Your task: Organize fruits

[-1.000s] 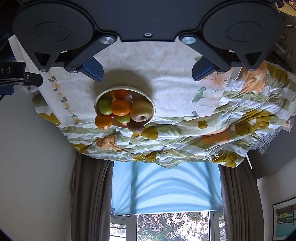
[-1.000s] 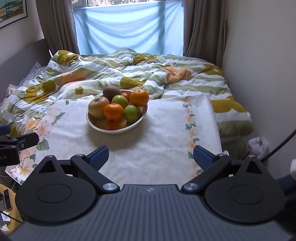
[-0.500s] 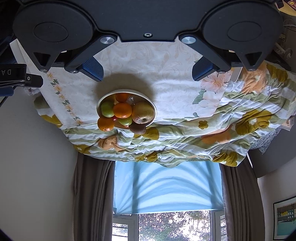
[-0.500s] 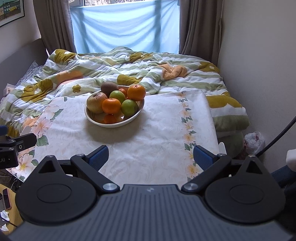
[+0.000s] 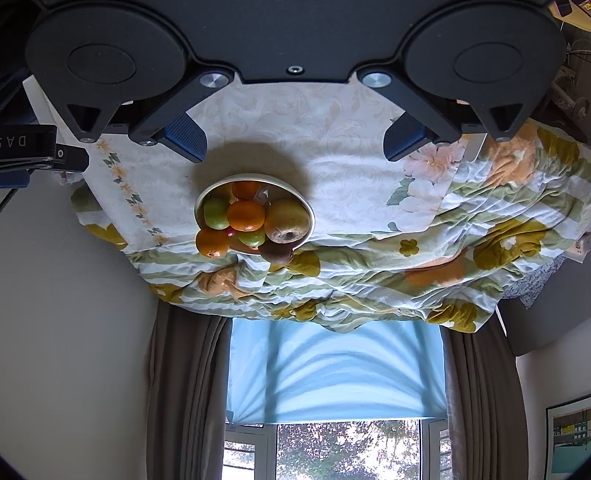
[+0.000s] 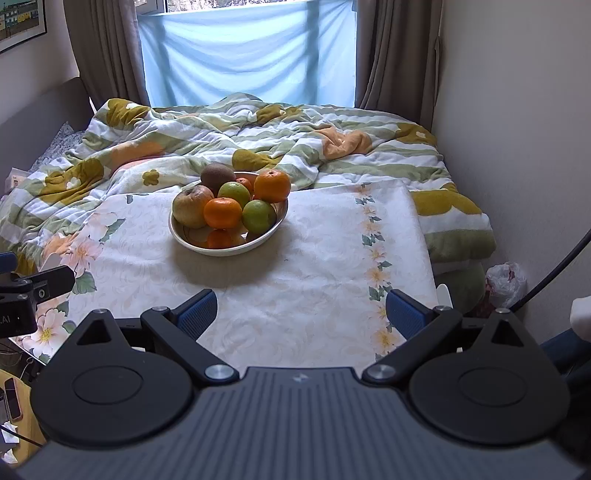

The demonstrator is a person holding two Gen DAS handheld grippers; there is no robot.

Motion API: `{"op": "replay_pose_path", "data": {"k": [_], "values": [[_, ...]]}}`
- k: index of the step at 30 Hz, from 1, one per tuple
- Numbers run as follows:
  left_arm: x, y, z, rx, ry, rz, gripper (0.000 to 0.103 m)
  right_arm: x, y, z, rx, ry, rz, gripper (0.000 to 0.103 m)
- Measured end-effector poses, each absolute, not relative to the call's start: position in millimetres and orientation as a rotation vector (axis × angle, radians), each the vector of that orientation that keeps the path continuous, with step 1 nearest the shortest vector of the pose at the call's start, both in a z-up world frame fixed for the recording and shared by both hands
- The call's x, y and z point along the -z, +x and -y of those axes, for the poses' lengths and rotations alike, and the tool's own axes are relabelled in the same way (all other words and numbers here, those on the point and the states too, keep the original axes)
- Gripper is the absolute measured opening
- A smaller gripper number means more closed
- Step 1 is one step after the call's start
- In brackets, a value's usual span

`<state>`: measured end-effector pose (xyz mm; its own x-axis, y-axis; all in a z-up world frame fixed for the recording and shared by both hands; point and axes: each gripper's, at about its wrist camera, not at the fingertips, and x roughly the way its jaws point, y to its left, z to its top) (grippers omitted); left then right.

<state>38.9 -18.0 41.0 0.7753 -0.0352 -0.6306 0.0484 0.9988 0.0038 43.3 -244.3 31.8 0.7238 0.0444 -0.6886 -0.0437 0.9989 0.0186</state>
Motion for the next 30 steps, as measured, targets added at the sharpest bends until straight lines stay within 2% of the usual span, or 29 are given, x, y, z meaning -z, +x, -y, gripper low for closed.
{"op": "replay_pose_path", "data": {"k": [30], "values": [[-37.2,40.2,12.8,0.034,0.027,-0.682,0.103,-34.6,46.7,242.2,-0.044,0.003,-0.763,0.103]]}}
